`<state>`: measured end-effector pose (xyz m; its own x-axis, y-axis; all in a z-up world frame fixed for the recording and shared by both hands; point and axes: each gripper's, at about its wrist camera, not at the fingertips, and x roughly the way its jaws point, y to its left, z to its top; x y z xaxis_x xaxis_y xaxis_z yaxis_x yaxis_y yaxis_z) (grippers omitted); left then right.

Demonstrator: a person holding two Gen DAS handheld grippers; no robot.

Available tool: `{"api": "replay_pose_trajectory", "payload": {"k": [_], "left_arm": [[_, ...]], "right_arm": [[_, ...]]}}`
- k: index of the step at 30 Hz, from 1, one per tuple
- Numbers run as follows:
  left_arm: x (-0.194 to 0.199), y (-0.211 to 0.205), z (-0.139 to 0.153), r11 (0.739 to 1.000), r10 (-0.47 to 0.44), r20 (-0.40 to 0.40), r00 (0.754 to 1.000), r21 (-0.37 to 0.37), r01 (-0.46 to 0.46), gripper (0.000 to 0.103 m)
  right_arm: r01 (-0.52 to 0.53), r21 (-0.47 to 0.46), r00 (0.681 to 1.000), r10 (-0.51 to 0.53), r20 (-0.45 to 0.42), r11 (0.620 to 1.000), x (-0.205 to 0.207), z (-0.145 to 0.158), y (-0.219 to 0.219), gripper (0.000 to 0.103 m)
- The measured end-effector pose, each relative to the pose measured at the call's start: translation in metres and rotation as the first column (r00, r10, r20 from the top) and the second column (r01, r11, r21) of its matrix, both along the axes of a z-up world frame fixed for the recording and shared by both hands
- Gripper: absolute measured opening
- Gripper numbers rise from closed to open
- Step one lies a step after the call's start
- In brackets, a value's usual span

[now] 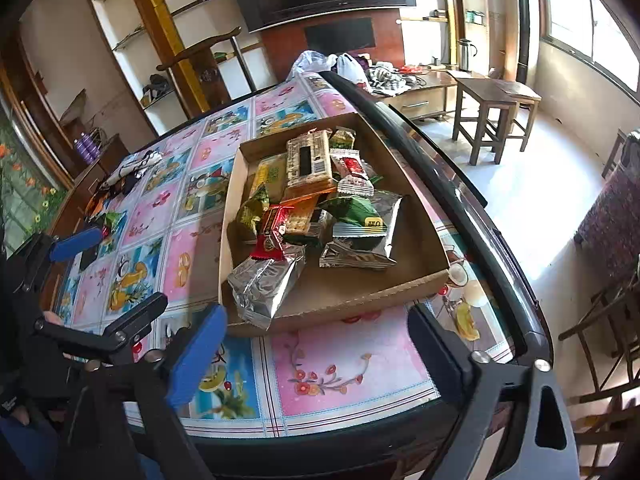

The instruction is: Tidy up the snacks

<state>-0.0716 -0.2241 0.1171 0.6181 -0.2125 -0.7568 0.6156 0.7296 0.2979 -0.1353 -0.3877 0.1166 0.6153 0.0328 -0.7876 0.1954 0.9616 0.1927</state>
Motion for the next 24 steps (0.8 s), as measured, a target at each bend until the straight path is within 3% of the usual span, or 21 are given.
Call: {"api": "replay_pose_trajectory", "payload": {"k": [4,24], "left_arm": [[0.000,-0.005,-0.001,1.000,-0.007,-0.010,1.000,-0.001,0.007,0.100],[0.016,-0.001,-0.008,0.998,0.065,-0.071,0.995,-0.011,-0.066,0.100]], "right_arm": [[-0.007,-0.011,1.000,0.007,-0.014,1.000,0.002,-0.001,-0.002,0.102],[-0.038,-0.122,0.998,0.031,-0.058,0.992,0.020,-0.002,-0.001,0.102]]}}
